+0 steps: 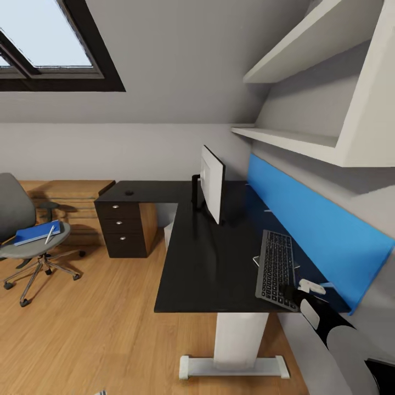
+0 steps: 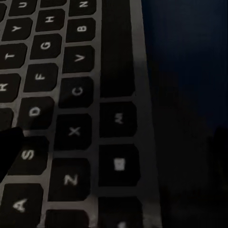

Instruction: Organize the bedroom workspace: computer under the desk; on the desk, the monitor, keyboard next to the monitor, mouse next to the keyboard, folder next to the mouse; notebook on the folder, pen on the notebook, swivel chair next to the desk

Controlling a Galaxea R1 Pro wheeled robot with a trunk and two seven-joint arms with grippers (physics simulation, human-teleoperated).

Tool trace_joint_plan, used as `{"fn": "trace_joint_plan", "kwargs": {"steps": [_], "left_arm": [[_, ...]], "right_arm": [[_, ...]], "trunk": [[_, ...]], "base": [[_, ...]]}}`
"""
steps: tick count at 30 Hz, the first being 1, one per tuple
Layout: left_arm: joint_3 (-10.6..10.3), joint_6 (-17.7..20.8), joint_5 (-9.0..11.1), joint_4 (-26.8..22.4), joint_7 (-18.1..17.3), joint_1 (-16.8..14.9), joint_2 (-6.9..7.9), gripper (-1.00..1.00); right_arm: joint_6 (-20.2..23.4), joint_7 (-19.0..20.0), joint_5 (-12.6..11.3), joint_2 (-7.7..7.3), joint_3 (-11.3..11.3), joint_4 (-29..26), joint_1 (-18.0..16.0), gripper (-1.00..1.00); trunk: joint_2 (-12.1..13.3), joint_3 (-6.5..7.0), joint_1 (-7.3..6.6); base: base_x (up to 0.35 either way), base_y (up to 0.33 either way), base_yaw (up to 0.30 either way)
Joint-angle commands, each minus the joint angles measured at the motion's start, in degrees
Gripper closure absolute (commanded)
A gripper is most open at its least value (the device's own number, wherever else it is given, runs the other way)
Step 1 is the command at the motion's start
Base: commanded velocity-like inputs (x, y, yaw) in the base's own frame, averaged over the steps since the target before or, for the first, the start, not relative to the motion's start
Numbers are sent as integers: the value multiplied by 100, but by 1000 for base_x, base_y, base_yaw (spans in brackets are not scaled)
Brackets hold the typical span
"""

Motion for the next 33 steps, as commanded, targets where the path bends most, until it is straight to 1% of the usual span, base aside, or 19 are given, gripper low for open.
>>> {"fn": "trace_joint_plan", "kwargs": {"steps": [1,10,21,28,33], "left_arm": [[-47,-37,61,-4,36,-4,8,-100],[-42,-38,60,-1,37,-4,8,-100],[-39,-40,60,-1,36,-4,8,-100],[-40,-40,63,-1,37,-4,8,-100],[-39,-39,68,-1,38,-4,8,-100]], "right_arm": [[30,-23,-53,-1,20,20,4,-100],[29,-23,-53,-1,20,20,4,-100],[30,-6,-45,15,32,29,4,-100],[30,-5,-39,24,38,29,4,-100],[20,1,-30,27,44,29,4,-100]], "trunk": [[-3,-8,-2],[-3,-8,-2],[-3,-8,-2],[-3,-8,-2],[-3,-8,-2]], "base": [[-170,0,0],[-32,0,0],[-79,29,0],[-136,87,0],[-49,33,0]]}}
